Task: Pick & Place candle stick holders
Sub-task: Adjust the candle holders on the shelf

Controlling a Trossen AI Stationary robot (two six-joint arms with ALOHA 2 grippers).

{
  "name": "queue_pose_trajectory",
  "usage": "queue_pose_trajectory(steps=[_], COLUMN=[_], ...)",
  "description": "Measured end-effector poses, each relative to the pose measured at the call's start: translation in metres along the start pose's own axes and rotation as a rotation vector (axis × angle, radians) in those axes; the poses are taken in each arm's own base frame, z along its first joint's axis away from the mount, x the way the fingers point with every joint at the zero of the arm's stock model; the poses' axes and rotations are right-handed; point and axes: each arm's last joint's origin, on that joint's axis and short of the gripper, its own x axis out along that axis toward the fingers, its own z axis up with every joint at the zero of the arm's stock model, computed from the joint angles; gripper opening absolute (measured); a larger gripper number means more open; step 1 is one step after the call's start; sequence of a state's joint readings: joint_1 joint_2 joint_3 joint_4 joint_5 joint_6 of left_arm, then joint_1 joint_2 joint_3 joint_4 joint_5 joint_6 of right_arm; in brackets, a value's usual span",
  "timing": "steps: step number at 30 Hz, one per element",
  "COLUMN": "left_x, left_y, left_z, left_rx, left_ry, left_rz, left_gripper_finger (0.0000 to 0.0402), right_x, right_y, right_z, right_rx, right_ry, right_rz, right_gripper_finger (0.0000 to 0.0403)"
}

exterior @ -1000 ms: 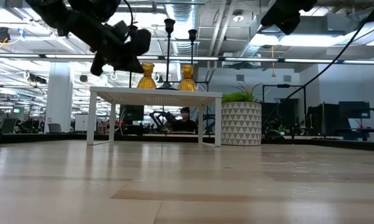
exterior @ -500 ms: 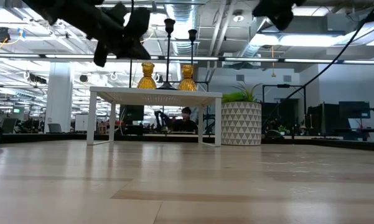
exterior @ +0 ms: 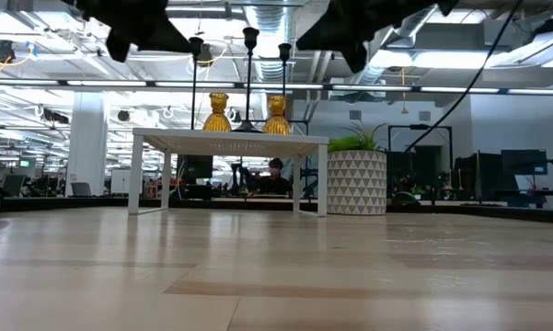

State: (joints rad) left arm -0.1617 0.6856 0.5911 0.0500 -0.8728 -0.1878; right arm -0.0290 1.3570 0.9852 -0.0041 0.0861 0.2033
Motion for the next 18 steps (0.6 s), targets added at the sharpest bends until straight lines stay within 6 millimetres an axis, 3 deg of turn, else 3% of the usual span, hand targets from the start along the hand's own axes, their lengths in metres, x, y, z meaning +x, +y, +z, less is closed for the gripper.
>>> queue_pose_trajectory(steps=[9, 18], left_x=[-0.002, 0.013], left_y=[0.006, -0.008], left_z=[-0.003, -0.020], left_rx=[0.058, -0.014], left_ry=[0.016, 0.072], left_rz=[0.085, 0.113], left_gripper_finger=[0.0003, 0.0003], right_x=[0.029, 0.032], right_y=[-0.030, -0.061], right_z=[-0.006, 0.002], right_rx=[0.068, 0.098], right_ry=[-0.013, -0.094], right_rz=[-0.100, -0.178], right_gripper_finger=[0.0000, 0.0000])
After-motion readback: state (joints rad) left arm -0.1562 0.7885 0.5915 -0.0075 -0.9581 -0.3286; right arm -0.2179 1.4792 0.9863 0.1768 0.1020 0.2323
